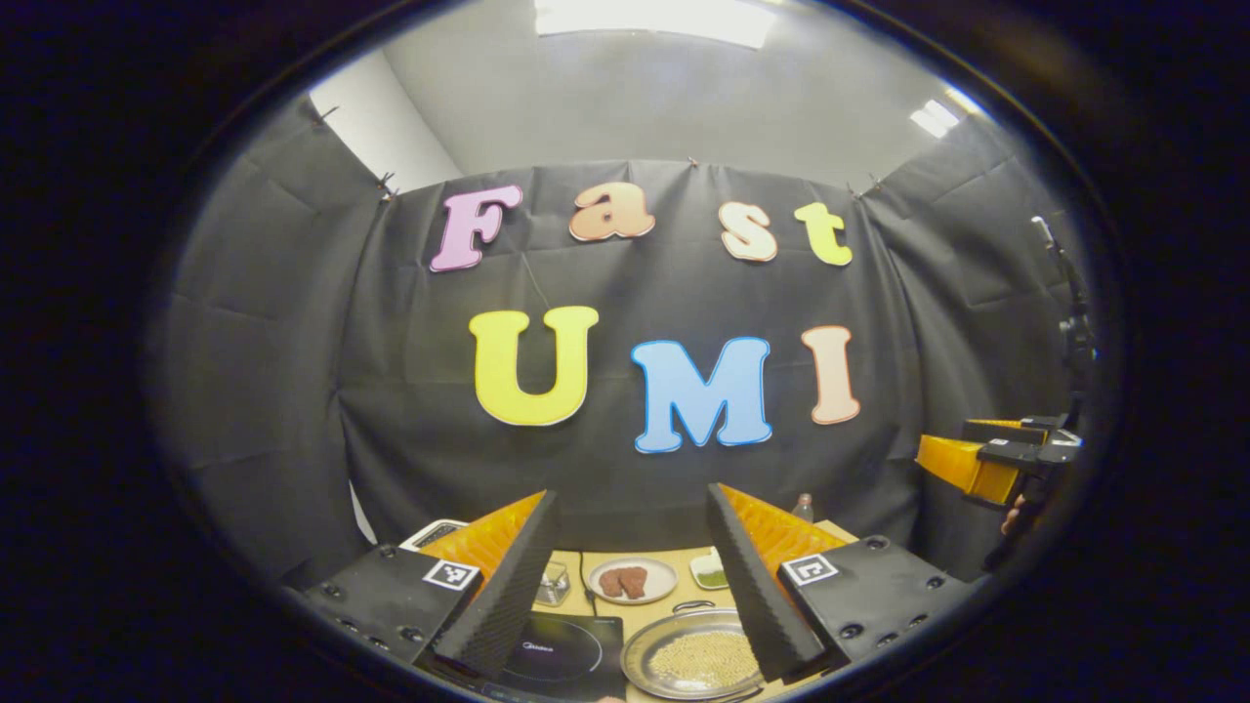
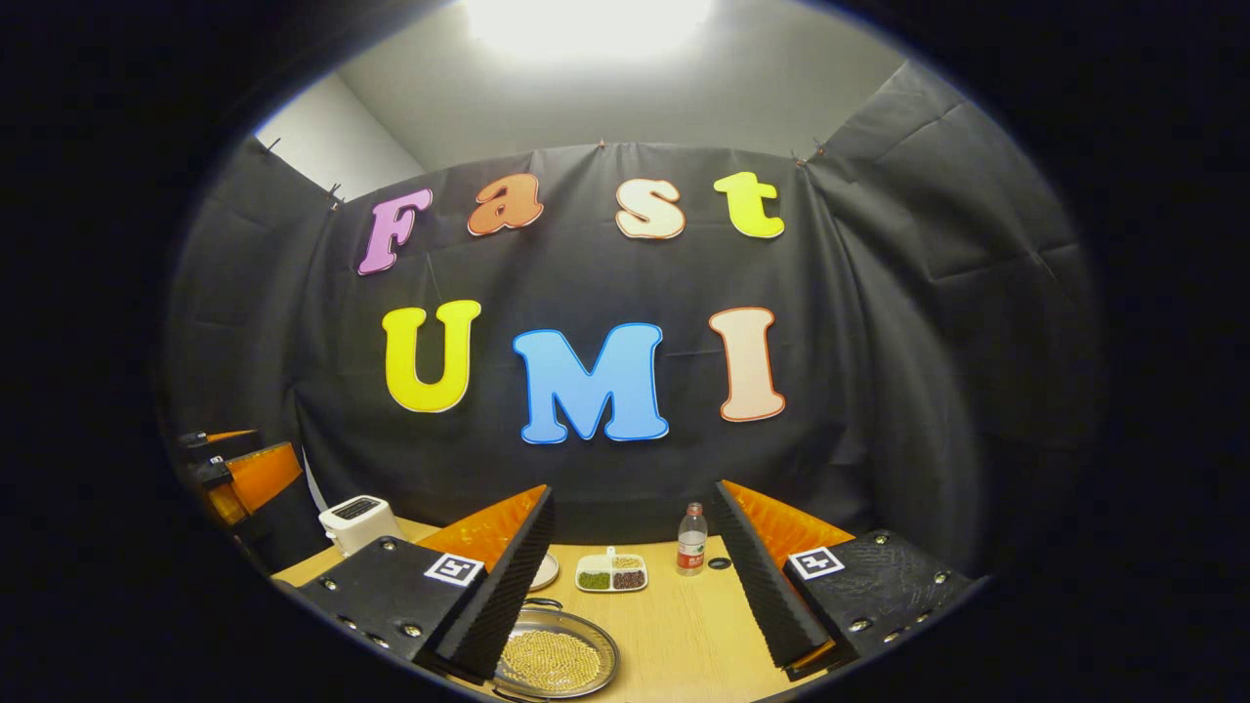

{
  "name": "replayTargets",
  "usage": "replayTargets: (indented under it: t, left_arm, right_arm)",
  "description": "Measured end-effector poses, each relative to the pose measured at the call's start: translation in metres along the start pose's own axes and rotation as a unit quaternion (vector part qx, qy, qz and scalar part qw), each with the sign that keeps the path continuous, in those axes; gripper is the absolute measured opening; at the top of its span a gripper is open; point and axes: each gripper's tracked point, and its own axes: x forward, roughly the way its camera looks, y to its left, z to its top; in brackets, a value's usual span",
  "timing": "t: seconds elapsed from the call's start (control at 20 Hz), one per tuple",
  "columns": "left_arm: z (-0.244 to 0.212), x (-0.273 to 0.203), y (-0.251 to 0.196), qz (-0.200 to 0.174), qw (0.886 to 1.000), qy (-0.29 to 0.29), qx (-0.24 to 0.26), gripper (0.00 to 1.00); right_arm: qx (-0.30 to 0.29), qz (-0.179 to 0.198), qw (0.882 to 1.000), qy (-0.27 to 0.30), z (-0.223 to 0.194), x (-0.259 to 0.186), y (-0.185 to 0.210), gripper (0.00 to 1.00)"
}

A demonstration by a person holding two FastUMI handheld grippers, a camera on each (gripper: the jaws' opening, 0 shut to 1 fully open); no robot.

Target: First push the handle of the pot to place it horizontally, then grasp the pot with both hands and set it on the induction cooktop.

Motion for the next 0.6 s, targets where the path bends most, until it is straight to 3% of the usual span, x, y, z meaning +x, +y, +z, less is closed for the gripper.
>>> replayTargets:
  t: [0.45, 0.6]
  left_arm:
    - [-0.022, 0.012, 0.035, -0.033, 0.999, 0.013, -0.011, 1.0]
    - [-0.03, 0.01, 0.042, -0.043, 0.999, 0.02, -0.01, 0.96]
  right_arm:
    - [-0.005, -0.008, 0.998, 0.058, -0.051, -0.002, 0.042, 0.98]
    - [-0.002, 0.0, 0.994, 0.106, -0.084, -0.007, 0.056, 0.74]
